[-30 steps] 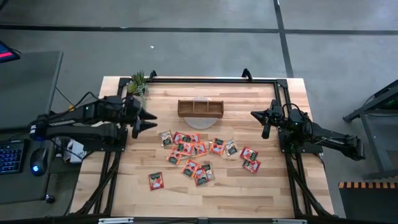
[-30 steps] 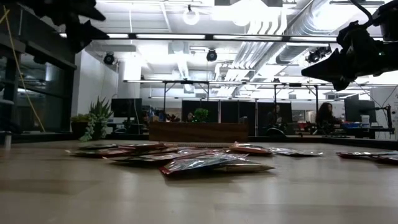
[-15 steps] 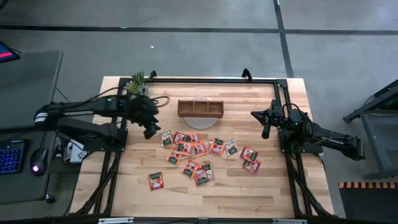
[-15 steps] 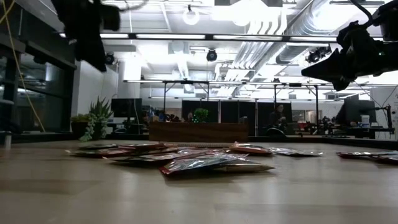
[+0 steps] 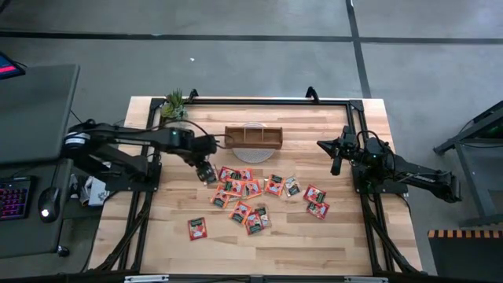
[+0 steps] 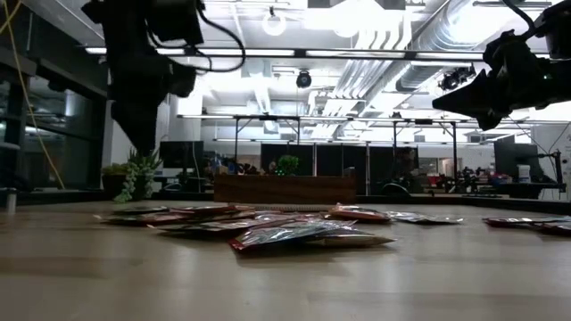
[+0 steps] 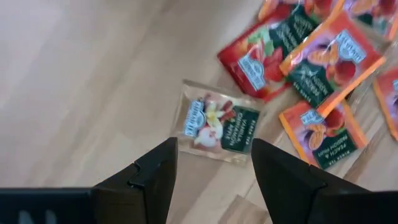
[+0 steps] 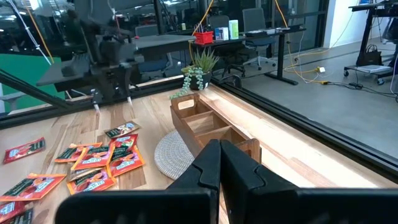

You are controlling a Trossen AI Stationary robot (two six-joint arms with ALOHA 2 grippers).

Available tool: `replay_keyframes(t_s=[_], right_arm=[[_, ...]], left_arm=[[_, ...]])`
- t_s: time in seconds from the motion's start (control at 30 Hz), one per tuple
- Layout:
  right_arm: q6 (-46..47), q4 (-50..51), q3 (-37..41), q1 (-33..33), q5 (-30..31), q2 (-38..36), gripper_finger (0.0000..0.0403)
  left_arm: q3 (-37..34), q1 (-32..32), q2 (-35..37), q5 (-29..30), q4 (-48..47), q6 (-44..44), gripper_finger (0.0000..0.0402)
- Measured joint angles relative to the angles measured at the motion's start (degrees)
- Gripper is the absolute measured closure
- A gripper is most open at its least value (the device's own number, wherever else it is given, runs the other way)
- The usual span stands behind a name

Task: Pick & Place Tea
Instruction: Put the brown tea bag in the left section of the wooden organizer

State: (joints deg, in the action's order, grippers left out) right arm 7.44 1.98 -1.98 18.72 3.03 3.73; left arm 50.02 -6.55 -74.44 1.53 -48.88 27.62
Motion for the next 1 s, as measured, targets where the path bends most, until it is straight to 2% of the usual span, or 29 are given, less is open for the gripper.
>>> replay_keyframes(t_s=[0.17,0.47,0.83,1.0], right_arm=[[0.0,0.0,0.0,0.0,0.0,0.0,0.0402],[0.0,-0.1,0.0,0.0,0.0,0.0,0.0402],[0.0,-0.1,0.0,0.0,0.0,0.0,0.0402],[0.0,-0.1,0.0,0.0,0.0,0.0,0.0402]], left_arm=[[0.0,-0.2,-5.1,2.2,0.2,-0.9,0.0198],[0.0,1.0,-8.9,4.9,0.2,-7.9,0.0191],[0.0,1.4,-12.1,3.8,2.9,-9.2,0.0102],[0.0,1.5,-13.6,2.9,3.7,-8.1,0.0092]])
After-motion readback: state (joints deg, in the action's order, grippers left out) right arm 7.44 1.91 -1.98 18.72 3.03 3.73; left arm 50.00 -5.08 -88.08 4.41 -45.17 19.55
